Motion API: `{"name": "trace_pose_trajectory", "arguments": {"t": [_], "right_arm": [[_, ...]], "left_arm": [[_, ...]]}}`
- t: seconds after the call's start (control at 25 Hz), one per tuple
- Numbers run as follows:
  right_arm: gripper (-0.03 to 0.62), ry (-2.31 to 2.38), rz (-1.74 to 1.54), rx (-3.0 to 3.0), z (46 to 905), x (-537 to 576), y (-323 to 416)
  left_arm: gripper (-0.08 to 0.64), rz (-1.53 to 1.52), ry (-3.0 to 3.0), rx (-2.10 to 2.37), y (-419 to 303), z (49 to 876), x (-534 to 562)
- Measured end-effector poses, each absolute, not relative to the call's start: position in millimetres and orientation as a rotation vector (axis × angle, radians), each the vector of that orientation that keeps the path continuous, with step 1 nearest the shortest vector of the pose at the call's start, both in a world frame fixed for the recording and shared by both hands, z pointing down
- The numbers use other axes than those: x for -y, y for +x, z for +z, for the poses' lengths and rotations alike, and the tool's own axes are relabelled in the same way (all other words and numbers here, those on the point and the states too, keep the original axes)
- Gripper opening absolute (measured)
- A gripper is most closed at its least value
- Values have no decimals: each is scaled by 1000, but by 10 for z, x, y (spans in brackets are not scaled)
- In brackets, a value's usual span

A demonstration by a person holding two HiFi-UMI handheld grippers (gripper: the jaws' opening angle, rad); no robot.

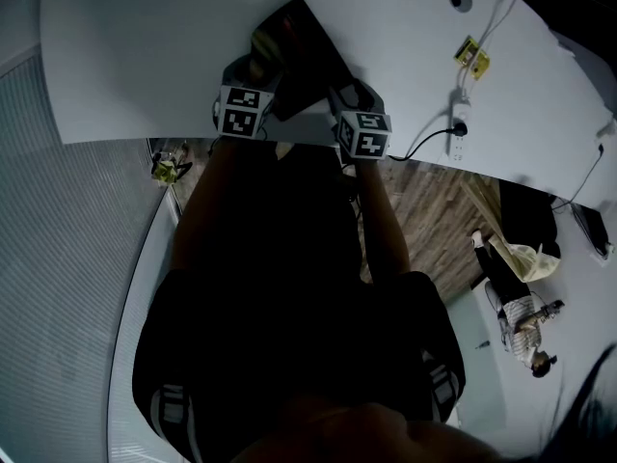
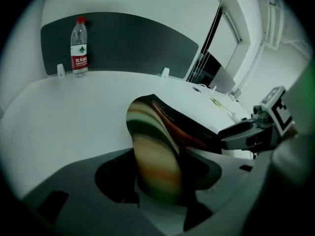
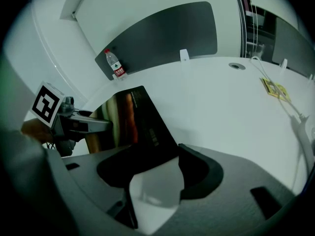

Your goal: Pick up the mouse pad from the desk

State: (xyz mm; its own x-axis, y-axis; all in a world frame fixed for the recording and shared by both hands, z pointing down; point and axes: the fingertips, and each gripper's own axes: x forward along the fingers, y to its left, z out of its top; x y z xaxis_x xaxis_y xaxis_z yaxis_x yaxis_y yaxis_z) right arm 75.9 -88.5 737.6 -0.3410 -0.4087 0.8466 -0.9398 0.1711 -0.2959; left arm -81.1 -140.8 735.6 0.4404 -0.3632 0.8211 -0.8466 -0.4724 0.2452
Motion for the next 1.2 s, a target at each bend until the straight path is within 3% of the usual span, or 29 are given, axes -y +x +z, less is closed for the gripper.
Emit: {"name": "trace_pose_trajectory", "arguments": {"t": [1.2], "right_arm": [[229,1279,1119,1865,7356,877,870]], "left_arm": [[63,813,2076,1011,-657,7115,1300]]}}
